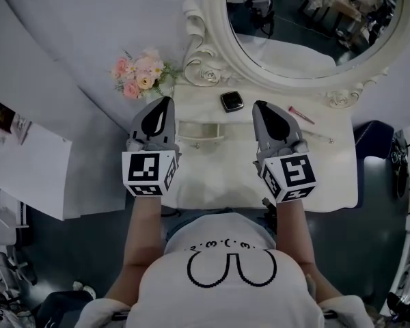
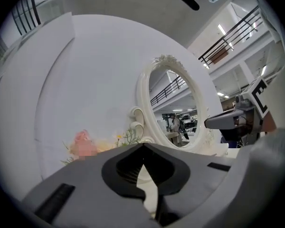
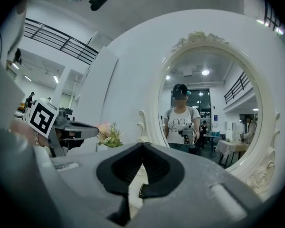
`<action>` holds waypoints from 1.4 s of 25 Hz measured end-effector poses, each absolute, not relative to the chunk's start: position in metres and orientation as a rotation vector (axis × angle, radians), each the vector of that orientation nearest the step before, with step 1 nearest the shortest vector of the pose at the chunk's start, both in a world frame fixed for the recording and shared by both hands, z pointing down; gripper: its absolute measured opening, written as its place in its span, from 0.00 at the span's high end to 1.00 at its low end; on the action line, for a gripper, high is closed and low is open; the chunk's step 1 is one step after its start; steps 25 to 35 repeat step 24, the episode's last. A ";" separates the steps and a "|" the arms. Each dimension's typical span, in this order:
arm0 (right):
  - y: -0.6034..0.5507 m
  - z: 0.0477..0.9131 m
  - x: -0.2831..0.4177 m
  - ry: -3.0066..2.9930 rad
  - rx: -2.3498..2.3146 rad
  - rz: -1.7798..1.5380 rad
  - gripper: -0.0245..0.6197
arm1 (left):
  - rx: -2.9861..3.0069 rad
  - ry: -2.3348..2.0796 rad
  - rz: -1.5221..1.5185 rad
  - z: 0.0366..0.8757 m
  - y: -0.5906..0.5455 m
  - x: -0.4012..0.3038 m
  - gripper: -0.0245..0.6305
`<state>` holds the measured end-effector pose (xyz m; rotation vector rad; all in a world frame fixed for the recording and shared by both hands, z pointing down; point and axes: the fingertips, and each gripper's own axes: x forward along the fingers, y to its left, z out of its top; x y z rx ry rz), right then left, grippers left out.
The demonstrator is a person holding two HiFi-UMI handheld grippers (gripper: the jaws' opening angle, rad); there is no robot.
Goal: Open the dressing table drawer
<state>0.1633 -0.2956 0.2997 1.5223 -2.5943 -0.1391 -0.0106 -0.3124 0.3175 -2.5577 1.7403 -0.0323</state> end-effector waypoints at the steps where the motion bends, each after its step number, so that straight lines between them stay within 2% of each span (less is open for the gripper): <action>1: -0.295 0.299 0.163 -2.590 1.516 -0.149 0.96 | -2.547 1.747 -0.030 0.316 -0.313 -0.013 0.96; 35: -0.292 0.284 0.164 -2.602 1.488 -0.164 0.96 | -2.503 1.619 0.015 0.268 -0.316 0.003 0.96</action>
